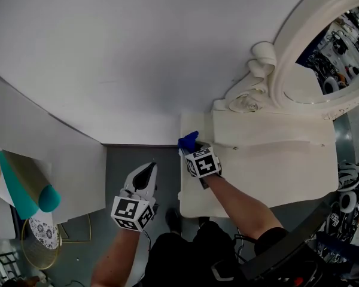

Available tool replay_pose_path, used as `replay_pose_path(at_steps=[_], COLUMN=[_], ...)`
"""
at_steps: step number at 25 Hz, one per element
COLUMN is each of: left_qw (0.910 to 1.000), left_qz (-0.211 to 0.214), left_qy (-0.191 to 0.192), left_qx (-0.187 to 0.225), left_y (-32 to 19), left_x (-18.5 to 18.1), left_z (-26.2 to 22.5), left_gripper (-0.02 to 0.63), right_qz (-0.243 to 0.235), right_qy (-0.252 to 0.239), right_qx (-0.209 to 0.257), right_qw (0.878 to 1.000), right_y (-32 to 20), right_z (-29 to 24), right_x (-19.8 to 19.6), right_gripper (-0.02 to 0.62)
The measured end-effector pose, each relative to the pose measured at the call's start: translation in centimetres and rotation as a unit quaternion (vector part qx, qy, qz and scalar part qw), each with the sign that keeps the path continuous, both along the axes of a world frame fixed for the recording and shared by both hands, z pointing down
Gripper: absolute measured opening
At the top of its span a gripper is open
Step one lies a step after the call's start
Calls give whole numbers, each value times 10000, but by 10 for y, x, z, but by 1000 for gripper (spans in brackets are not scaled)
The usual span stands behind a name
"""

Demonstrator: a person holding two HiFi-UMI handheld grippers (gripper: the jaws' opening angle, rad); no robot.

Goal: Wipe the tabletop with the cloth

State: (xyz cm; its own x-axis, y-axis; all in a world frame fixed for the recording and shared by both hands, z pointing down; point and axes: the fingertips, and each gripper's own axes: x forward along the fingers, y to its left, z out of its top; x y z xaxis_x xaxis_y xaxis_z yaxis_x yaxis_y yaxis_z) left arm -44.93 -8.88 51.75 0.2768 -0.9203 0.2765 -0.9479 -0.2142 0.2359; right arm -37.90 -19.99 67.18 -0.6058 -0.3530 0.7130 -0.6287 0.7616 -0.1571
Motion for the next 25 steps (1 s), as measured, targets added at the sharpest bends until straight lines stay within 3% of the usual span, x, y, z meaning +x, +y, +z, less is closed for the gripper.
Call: replay_pose_path(at_steps=[8,25], left_qw=[9999,9994], left_qz=[106,86], left_qy=[126,296], left_qx=[-8,136], left_y=[9,32], left_x=[4,24], left_z=[2,-13], left_gripper=[8,8], right_qz=[-157,-1105], right_qy=[120,-8], right_qx=[-150,-853], right_qw=[9997,9902], right_y=[38,216], right_z=[8,3], right_x=[12,61], right_gripper=[127,129])
